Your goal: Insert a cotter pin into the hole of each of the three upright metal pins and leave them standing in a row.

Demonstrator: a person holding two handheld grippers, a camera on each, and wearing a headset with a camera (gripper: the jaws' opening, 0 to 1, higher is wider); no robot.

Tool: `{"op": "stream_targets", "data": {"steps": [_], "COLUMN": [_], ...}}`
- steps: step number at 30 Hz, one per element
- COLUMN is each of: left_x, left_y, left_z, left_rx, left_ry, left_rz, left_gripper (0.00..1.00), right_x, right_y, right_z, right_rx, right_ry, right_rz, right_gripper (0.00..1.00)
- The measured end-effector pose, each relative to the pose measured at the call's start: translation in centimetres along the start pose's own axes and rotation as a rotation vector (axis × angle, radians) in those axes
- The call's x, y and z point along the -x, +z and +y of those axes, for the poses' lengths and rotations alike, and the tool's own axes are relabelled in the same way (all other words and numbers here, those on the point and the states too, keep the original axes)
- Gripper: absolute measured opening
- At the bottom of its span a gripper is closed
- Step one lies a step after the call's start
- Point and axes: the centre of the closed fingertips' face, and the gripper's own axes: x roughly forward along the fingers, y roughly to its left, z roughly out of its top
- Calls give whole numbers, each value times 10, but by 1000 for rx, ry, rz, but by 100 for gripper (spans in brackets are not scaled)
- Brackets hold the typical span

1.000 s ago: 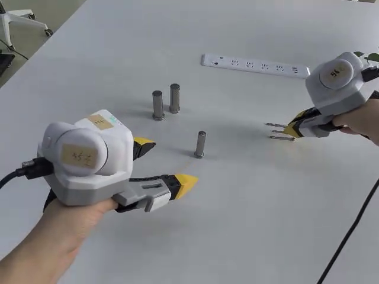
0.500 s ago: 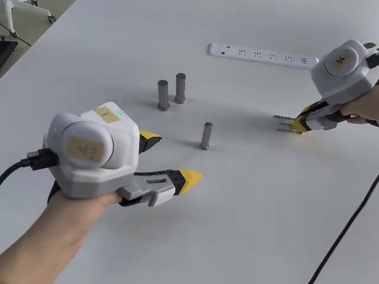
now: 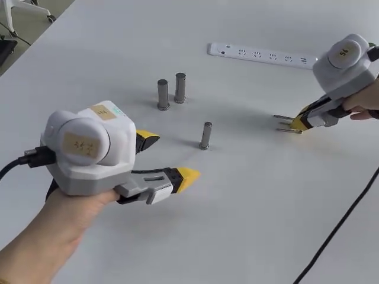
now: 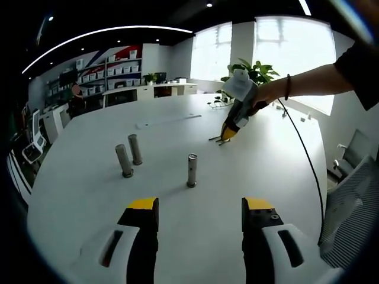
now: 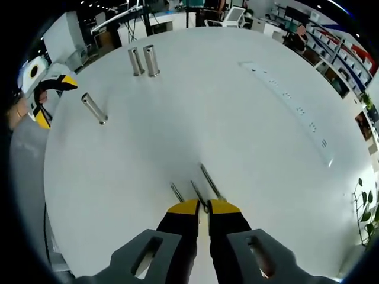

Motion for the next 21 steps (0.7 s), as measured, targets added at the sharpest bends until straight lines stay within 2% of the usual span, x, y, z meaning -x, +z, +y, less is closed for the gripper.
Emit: {"op": "stream_targets", "data": {"steps": [2,5,6,8,12,13,18,21], "left_x": [0,1,1,1,2,2,4,6], "left_y": [0,-1,-1,-1,0,0,1,1], "left_z": [0,-1,-1,-1,-2,-2,-1,-2], "left_rx": [2,2,2,4,5,6,9,16], "left_ry": [-1,-1,-2,-2,-6,-6,-5,-9], "left_rz": [-2,1,2,2,-2,-3,-11,-10], "left_gripper": [55,55,55,55,54,54,53,52], "right_x": [-2,-1,-1,-2,-1,-3,-1,-1], "right_y": [-1,-1,-1,-1,0,1,1,0], "right_z": [-4,-2,-2,-4,3,-3,4,6], "right_rx": [-5,-47,-37,42,189,219,246,234], "right_ry": [6,0,0,-6,-30,-33,-43,-36], "right_rz": [0,17,25,54,121,137,149,148], "right_gripper": [0,0,0,0,0,0,0,0]}}
